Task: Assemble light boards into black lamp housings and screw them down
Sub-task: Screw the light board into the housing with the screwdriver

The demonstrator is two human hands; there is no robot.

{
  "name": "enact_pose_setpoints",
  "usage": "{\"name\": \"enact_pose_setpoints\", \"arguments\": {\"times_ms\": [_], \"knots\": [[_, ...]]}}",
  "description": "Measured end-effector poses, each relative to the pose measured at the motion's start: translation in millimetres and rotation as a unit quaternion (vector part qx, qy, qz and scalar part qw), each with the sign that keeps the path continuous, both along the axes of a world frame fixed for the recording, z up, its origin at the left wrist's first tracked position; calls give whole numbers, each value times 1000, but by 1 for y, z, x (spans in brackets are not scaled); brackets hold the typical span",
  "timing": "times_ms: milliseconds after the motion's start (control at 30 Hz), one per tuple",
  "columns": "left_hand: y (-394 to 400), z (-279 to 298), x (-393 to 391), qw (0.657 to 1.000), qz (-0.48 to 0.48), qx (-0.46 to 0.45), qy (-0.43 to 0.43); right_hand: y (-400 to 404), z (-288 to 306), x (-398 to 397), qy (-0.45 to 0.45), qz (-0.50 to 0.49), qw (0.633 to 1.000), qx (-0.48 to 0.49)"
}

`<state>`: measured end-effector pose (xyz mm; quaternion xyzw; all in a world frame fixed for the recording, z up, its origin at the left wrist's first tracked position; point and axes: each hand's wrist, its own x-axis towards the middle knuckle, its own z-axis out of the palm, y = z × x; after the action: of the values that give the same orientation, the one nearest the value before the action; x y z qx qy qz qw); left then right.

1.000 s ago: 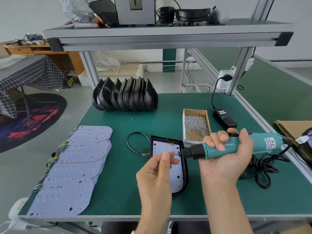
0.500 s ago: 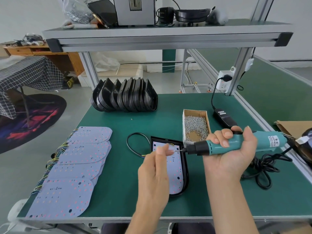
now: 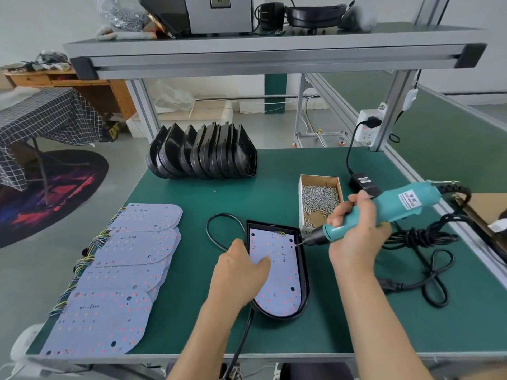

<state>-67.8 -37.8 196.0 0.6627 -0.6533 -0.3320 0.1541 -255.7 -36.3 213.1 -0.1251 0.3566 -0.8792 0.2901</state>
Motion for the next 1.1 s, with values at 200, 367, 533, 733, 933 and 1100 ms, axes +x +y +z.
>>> {"name": "enact_pose_setpoints", "arguments": {"times_ms": [200,367,533,733,933,1100], "knots": [[-3,-6,-2,1000,2,-9,24,-4,0,2,37,13,999,0],[-4,-6,-4,1000,2,-25,14,-5,-1,4,50,17,999,-4],[-3,-7,-6,999,6,-35,9,-5,-3,4,52,13,999,3],[-2,-6,-8,999,13,-49,-8,-7,-5,6,69,10,998,10],[-1,-3,-10,999,16,-50,-14,-8,-1,10,116,9,993,9],[-1,-3,-10,999,15,-47,-16,-9,1,11,123,13,992,22]]}}
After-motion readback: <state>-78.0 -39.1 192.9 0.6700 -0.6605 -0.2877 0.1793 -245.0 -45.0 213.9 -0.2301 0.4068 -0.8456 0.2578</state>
